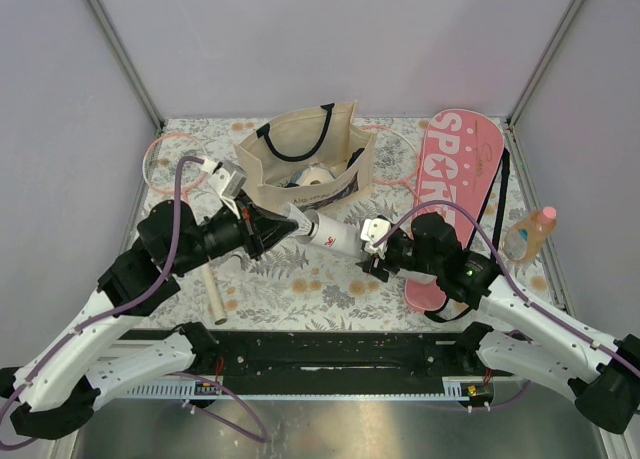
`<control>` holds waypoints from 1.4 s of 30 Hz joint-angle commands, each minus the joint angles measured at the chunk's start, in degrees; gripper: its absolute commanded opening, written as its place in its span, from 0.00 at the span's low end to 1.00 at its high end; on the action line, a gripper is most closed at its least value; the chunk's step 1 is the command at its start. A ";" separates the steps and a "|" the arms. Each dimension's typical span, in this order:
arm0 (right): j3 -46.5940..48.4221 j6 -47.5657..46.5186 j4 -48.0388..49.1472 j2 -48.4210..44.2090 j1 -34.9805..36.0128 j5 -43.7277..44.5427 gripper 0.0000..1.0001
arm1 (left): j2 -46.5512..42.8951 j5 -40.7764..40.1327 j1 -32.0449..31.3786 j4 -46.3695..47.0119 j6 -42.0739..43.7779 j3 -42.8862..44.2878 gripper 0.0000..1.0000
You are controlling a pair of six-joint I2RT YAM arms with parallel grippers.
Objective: Pack up the badminton gear
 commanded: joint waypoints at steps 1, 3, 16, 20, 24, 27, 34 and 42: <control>0.35 -0.22 4.67 -1.01 0.64 -0.63 0.60 | -0.46 4.84 0.07 9.49 -1.38 -4.00 0.00; 0.27 -0.13 5.10 -0.75 0.82 -0.46 0.60 | 0.41 5.81 0.07 11.52 -1.65 -5.50 0.00; -0.79 0.22 7.21 -1.19 1.08 -0.90 0.59 | 4.90 7.49 0.15 12.94 -0.77 -7.36 0.13; -1.23 0.31 7.83 -1.54 0.99 -0.54 0.59 | 5.34 8.54 0.15 10.92 -1.21 -6.13 0.37; -1.93 0.58 8.18 -1.89 0.99 -0.54 0.60 | 4.55 10.12 0.07 9.51 -1.74 -4.20 0.51; -1.84 1.54 6.79 -2.77 0.99 -0.63 0.60 | 3.84 8.98 0.15 6.36 -2.96 -0.95 0.59; -2.90 2.51 6.69 -5.50 0.99 -0.37 0.60 | 2.35 7.67 0.15 2.58 -1.40 5.21 0.68; -3.69 8.48 8.53 -8.74 1.08 0.60 0.59 | 4.28 -21.04 1.03 -10.96 8.71 9.52 0.73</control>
